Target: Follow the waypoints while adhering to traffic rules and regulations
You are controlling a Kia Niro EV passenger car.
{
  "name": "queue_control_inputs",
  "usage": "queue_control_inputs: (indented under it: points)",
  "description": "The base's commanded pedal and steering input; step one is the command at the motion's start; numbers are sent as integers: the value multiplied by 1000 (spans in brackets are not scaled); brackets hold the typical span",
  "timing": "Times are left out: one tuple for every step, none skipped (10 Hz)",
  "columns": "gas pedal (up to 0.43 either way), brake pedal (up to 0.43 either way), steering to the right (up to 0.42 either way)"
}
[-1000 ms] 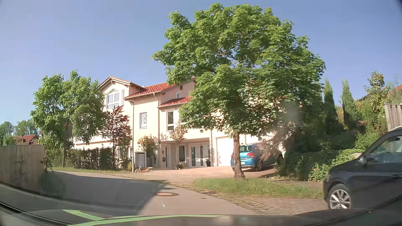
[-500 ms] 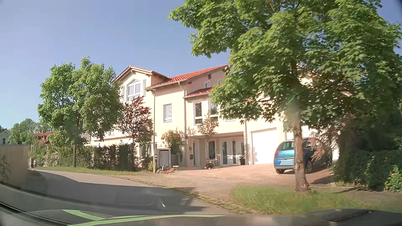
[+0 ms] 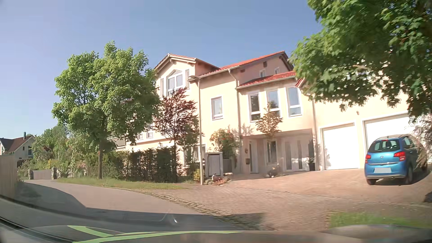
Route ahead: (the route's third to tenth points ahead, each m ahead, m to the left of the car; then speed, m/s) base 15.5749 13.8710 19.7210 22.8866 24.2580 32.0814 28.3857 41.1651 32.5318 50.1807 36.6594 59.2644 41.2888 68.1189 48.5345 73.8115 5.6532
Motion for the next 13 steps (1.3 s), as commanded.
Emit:
queue_control_inputs:
  points:
    - [150, 0, -276]
    - [150, 0, -285]
    - [150, 0, -289]
    - [150, 0, -293]
    - [150, 0, -296]
    - [150, 0, -298]
    - [150, 0, -299]
    - [150, 0, -301]
    - [150, 0, -302]
    - [150, 0, -302]
    - [150, 0, -302]
    - [150, 0, -303]
    - [150, 0, -303]
